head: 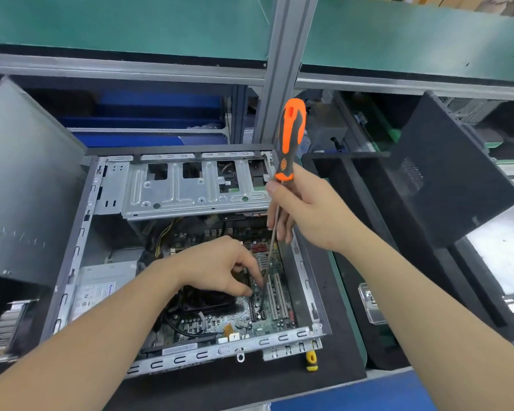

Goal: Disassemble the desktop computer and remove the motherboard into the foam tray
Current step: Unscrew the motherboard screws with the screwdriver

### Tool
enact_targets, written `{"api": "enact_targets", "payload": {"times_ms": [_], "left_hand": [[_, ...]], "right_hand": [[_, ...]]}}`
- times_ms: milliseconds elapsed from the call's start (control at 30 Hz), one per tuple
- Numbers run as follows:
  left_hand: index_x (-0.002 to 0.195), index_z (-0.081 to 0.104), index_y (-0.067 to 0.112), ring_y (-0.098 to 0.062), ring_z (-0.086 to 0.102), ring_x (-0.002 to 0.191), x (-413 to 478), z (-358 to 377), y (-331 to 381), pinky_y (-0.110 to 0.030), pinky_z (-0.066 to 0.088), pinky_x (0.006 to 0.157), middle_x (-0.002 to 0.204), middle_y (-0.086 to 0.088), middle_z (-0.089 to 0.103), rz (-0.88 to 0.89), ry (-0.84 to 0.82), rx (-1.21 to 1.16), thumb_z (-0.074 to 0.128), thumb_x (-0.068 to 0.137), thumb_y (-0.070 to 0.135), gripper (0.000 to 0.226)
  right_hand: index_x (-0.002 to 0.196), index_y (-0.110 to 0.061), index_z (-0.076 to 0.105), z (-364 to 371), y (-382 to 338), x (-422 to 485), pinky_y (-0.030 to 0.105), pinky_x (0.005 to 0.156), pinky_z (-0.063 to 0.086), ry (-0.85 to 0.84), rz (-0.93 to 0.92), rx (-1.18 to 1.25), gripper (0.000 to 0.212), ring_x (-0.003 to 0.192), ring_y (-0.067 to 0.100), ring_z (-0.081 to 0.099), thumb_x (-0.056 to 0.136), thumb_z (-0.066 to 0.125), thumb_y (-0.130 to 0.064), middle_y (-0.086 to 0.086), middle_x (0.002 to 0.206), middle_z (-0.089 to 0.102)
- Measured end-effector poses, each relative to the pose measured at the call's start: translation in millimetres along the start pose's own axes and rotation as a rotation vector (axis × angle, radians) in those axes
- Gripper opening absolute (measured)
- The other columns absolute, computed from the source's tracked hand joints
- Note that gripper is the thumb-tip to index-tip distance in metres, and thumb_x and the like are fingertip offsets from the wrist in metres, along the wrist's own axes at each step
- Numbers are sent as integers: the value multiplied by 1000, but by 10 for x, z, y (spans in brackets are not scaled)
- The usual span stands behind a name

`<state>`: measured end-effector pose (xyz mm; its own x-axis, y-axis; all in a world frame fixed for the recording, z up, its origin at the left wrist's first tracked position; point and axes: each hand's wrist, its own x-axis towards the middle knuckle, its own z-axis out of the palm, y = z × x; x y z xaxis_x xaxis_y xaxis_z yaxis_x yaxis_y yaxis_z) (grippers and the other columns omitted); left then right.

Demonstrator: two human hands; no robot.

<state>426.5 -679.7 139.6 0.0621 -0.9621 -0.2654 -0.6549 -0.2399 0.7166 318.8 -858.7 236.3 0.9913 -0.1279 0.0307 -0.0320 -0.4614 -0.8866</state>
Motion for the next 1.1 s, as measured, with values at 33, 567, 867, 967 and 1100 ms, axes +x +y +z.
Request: {"api": "enact_targets", "payload": {"times_ms": [33,567,867,967,1100], "left_hand": [[106,75,48,-11,60,79,3,2,-8,-36,52,76,94,9,73,4,-3,13,76,82,49,25],[80,74,39,2,55,62,81,106,49,-11,39,58,68,31,61,-67,118,22,81,80,56,18],[75,66,25,-16,43,54,-38,-41,71,-33,36,58,62,6,52,-128,285,-367,51,97,33,28],[67,52,10,-18,33,55,-10,-32,196,-33,27,58,66,-6,40,-186,252,-1115,41,83,15,20],[73,57,6,-20,23,56,50,45,258,-34,18,55,66,-15,32,-228,312,-1057,49,76,13,11]], "right_hand": [[99,-22,45,-32,-27,10,52,47,57,15,0,2,15,50,38,66,108,45,-33,12,71,71],[96,-22,44,-355,-323,88,39,48,52,120,-49,95,17,54,42,66,108,45,-34,16,73,70],[96,-30,46,-237,-177,38,36,43,51,106,-38,18,13,48,36,65,105,47,-39,12,70,70],[104,-32,46,72,18,-47,30,43,48,73,-5,-84,10,44,27,63,106,45,-41,7,68,69],[114,-16,44,380,203,-144,45,54,53,77,67,-131,26,46,27,58,108,44,-41,8,63,65]]}}
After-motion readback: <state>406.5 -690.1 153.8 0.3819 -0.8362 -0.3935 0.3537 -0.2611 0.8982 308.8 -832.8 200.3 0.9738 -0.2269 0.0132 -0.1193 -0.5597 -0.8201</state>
